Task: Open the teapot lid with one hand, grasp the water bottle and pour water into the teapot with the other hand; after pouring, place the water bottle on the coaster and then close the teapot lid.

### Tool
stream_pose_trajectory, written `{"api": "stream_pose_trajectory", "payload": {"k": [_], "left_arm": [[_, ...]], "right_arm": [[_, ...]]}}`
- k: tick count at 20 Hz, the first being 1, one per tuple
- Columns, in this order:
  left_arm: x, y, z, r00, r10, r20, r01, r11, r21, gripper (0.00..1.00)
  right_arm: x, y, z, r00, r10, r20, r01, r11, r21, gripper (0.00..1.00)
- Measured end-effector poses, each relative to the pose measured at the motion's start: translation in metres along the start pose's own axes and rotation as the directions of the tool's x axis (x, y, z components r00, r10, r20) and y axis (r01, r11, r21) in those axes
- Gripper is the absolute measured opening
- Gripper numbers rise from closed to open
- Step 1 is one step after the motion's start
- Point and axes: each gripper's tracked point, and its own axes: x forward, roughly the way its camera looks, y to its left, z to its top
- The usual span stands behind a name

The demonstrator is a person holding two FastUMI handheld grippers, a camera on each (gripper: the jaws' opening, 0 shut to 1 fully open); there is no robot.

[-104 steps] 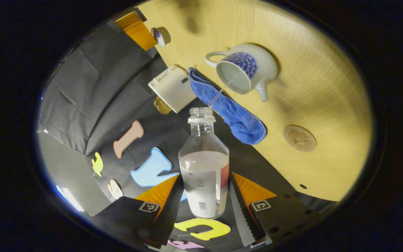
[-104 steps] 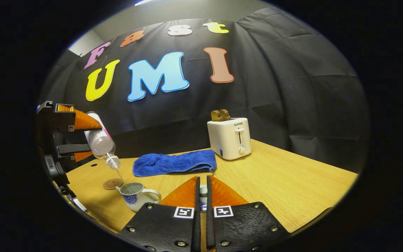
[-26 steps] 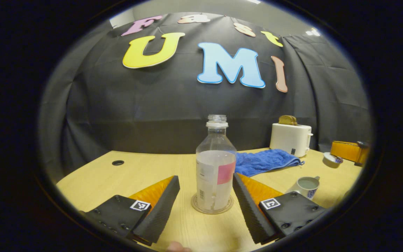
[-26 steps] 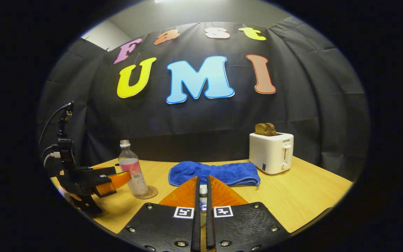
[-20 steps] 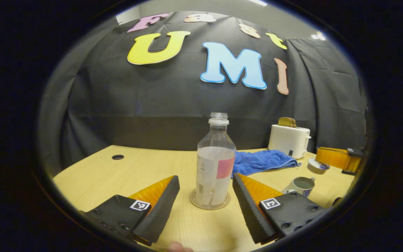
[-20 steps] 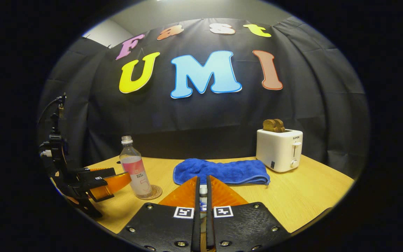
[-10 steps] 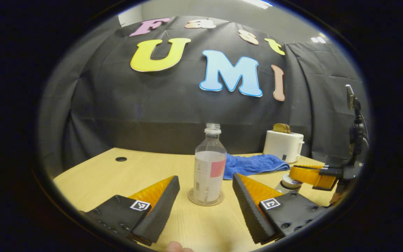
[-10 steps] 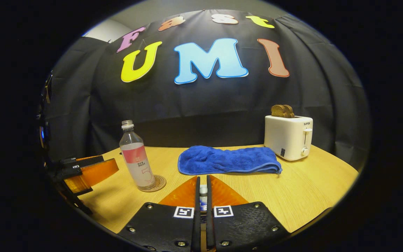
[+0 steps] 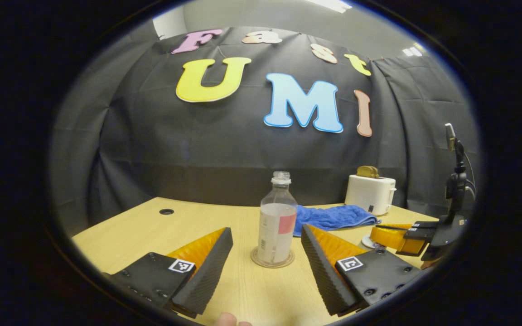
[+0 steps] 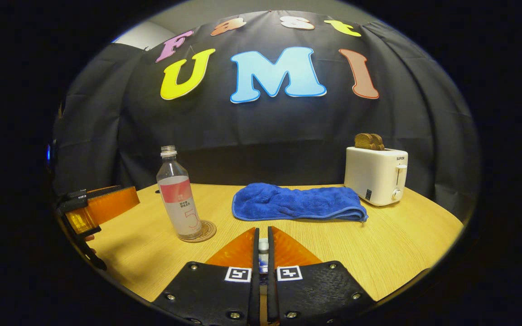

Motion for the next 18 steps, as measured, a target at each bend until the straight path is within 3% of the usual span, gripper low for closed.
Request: {"api": "stream_pose_trajectory", "payload": {"k": [6,8,10,18], "left_arm": [[-0.011,-0.003,0.001,1.000,0.006,0.000,-0.006,1.000,-0.027,1.00],[-0.016,-0.003,0.002,1.000,0.016,0.002,-0.016,0.999,-0.034,1.00],[-0.023,-0.003,0.004,0.999,0.037,0.010,-0.037,0.999,-0.029,1.00],[-0.074,-0.031,-0.008,0.997,0.067,0.034,-0.067,0.998,0.000,1.00]], "right_arm": [[-0.002,0.000,0.004,1.000,-0.014,0.018,0.014,1.000,-0.013,0.11],[-0.011,0.000,0.017,0.998,-0.025,0.057,0.026,0.999,-0.021,0.23],[-0.021,0.002,0.022,0.997,-0.031,0.076,0.033,0.999,-0.018,0.27],[-0.088,0.021,0.024,0.983,-0.093,0.157,0.097,0.995,-0.019,0.27]]}}
